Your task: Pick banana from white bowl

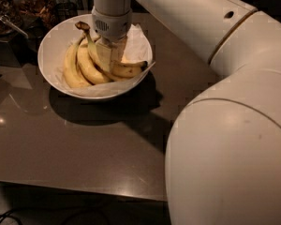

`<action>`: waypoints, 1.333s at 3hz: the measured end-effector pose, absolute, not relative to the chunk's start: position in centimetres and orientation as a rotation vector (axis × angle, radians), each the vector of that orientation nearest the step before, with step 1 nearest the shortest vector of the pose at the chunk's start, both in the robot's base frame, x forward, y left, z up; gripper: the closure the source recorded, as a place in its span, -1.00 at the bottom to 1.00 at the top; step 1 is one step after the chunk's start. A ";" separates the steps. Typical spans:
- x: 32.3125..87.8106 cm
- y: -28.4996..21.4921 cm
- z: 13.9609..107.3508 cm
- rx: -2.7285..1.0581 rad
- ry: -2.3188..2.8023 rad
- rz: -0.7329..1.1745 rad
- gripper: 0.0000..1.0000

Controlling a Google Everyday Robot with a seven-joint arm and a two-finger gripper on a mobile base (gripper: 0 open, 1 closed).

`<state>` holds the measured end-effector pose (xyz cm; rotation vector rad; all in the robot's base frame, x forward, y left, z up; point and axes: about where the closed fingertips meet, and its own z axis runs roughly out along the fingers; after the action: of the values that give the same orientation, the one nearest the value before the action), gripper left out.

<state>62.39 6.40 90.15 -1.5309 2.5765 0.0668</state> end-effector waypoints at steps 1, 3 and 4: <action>61.6 6.2 91.6 -1.535 2.511 0.070 1.00; 56.7 4.7 98.4 -1.640 2.284 0.160 1.00; 54.6 3.4 99.8 -1.692 2.235 0.168 1.00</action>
Offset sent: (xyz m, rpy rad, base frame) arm -0.0682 -0.0280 0.0990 0.1640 -0.1282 0.1762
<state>54.56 3.36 99.78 -1.6917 2.2352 0.1684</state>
